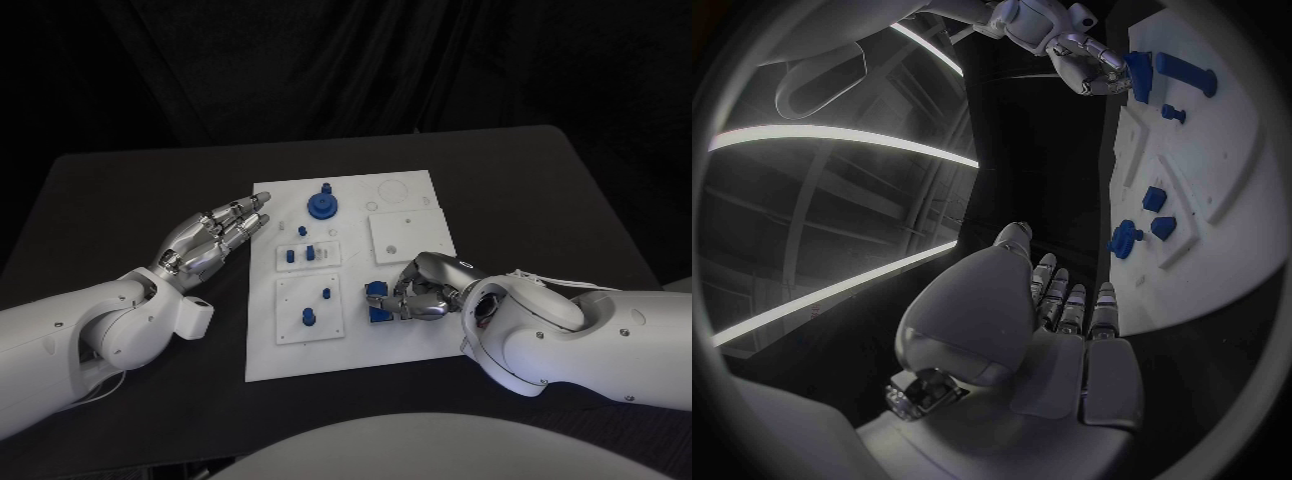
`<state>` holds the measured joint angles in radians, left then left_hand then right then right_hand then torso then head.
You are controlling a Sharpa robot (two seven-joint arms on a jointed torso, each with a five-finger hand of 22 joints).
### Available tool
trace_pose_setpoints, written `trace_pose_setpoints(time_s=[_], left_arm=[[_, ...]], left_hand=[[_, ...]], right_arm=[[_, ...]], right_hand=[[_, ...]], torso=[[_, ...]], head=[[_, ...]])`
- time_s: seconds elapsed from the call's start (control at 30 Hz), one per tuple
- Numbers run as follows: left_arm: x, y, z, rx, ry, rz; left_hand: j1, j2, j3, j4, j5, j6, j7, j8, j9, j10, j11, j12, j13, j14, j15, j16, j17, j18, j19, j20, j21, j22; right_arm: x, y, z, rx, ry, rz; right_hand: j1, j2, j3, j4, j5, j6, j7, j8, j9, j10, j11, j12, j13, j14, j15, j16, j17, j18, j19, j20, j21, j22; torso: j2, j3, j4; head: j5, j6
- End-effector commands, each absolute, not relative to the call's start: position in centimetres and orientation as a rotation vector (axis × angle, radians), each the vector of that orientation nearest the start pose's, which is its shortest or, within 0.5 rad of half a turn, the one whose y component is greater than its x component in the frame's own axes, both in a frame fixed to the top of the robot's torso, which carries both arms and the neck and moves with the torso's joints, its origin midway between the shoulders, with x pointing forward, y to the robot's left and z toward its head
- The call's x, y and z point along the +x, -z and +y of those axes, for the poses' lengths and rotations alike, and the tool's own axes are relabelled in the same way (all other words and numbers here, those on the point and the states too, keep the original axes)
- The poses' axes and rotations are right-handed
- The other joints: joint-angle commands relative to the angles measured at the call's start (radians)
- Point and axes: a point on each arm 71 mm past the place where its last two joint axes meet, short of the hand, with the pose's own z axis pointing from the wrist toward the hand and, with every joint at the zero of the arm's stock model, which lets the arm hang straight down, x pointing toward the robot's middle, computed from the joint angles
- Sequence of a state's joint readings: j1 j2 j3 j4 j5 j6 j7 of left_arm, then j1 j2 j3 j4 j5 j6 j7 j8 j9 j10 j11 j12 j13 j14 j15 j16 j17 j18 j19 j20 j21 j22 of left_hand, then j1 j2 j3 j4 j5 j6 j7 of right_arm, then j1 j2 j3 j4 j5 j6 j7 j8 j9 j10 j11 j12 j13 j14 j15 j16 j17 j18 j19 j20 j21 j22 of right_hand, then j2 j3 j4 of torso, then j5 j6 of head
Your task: Assemble the parts on the task board
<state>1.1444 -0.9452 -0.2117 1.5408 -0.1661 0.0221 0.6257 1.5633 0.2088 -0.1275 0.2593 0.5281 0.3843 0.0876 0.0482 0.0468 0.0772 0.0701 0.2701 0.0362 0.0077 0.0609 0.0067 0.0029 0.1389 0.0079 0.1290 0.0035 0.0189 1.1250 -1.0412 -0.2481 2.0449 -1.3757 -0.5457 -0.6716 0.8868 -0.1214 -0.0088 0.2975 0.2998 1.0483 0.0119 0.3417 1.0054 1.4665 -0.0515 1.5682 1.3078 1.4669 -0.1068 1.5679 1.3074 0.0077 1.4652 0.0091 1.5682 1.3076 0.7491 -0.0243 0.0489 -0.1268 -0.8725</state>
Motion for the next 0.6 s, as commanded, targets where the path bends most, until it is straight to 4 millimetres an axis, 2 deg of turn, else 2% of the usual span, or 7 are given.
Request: trace_pose_setpoints(time_s=[0.03,0.2,0.27,0.33,0.4,0.5,0.6], left_arm=[[43.3,24.3,23.5,-0.878,1.817,1.588],[43.3,24.3,23.6,-0.879,1.816,1.589],[43.3,24.3,23.6,-0.879,1.815,1.589],[43.3,24.3,23.7,-0.88,1.814,1.589],[43.3,24.3,23.8,-0.881,1.812,1.588],[43.3,24.4,23.9,-0.882,1.81,1.588],[43.3,24.4,23.9,-0.883,1.809,1.589]], left_hand=[[0.01,0.001,0.008,0.0,0.006,-0.004,0.006,0.005,0.001,0.0,0.008,0.002,0.001,-0.001,0.007,-0.003,0.0,-0.001,0.0,0.006,0.003,0.002],[0.01,0.001,0.008,0.0,0.006,-0.004,0.006,0.005,0.001,0.0,0.008,0.002,0.001,-0.001,0.007,-0.003,0.0,-0.001,0.0,0.006,0.003,0.002],[0.01,0.001,0.008,0.0,0.006,-0.004,0.006,0.005,0.001,0.0,0.008,0.002,0.001,-0.001,0.007,-0.003,0.0,-0.001,0.0,0.006,0.003,0.002],[0.01,0.001,0.008,0.0,0.006,-0.004,0.006,0.005,0.001,0.0,0.008,0.002,0.001,-0.001,0.007,-0.003,0.0,-0.001,0.0,0.006,0.003,0.002],[0.01,0.001,0.008,0.0,0.006,-0.004,0.006,0.005,0.001,0.0,0.008,0.002,0.001,-0.001,0.007,-0.003,0.0,-0.001,0.0,0.006,0.003,0.002],[0.01,0.001,0.008,0.0,0.006,-0.004,0.006,0.005,0.001,0.0,0.008,0.002,0.001,-0.001,0.007,-0.003,0.0,-0.001,0.0,0.006,0.003,0.002],[0.01,0.001,0.009,0.0,0.006,-0.004,0.006,0.005,0.001,0.0,0.008,0.002,0.001,0.0,0.008,-0.003,0.0,-0.001,0.0,0.007,0.003,0.002]], right_arm=[[33.4,24.0,-18.8,0.293,-0.493,1.969],[33.4,23.7,-18.9,0.289,-0.51,1.937],[33.4,23.5,-19.0,0.29,-0.527,1.915],[33.3,23.4,-19.1,0.291,-0.539,1.901],[33.3,23.2,-19.2,0.289,-0.552,1.888],[33.1,23.1,-19.3,0.282,-0.566,1.879],[32.9,22.9,-19.3,0.272,-0.578,1.878]], right_hand=[[-0.014,0.005,-0.02,0.0,-0.019,-0.002,0.009,-0.005,0.001,0.104,0.008,0.003,0.263,0.104,0.01,0.003,0.263,-0.008,0.106,0.007,0.003,0.263],[-0.021,0.005,-0.037,0.0,-0.038,-0.002,0.01,-0.007,0.002,0.104,0.009,0.003,0.263,0.104,0.011,0.003,0.263,-0.008,0.106,0.008,0.003,0.263],[-0.019,0.014,-0.038,-0.001,-0.04,-0.002,0.01,-0.007,0.002,0.104,0.009,0.003,0.263,0.104,0.011,0.003,0.263,-0.008,0.106,0.008,0.003,0.263],[-0.008,0.024,-0.036,-0.002,-0.03,-0.002,0.01,-0.007,0.005,0.104,0.009,0.003,0.263,0.104,0.011,0.003,0.263,-0.008,0.106,0.009,0.003,0.263],[0.026,0.031,-0.031,-0.003,0.004,-0.004,0.009,-0.002,0.012,0.104,0.008,0.003,0.263,0.104,0.011,0.003,0.263,-0.008,0.106,0.009,0.003,0.263],[0.068,0.023,-0.033,-0.004,0.03,-0.011,0.009,0.005,0.023,0.104,0.008,0.003,0.263,0.104,0.011,0.003,0.263,-0.008,0.106,0.009,0.003,0.263],[0.082,0.021,-0.035,-0.004,0.034,-0.015,0.009,0.009,0.028,0.104,0.008,0.003,0.263,0.104,0.011,0.003,0.263,-0.008,0.106,0.009,0.003,0.263]], torso=[[0.0,-0.0002,0.0002],[0.0,-0.0004,0.0001],[0.0,-0.0003,0.0007],[0.0,-0.0002,0.0009],[0.0,-0.0003,0.0008],[0.0,-0.0001,0.0008],[0.0,0.0,0.0]], head=[[0.0,0.0],[0.001,0.0],[0.001,0.0],[0.003,0.0],[0.004,0.0],[0.003,0.0],[0.006,0.0]])
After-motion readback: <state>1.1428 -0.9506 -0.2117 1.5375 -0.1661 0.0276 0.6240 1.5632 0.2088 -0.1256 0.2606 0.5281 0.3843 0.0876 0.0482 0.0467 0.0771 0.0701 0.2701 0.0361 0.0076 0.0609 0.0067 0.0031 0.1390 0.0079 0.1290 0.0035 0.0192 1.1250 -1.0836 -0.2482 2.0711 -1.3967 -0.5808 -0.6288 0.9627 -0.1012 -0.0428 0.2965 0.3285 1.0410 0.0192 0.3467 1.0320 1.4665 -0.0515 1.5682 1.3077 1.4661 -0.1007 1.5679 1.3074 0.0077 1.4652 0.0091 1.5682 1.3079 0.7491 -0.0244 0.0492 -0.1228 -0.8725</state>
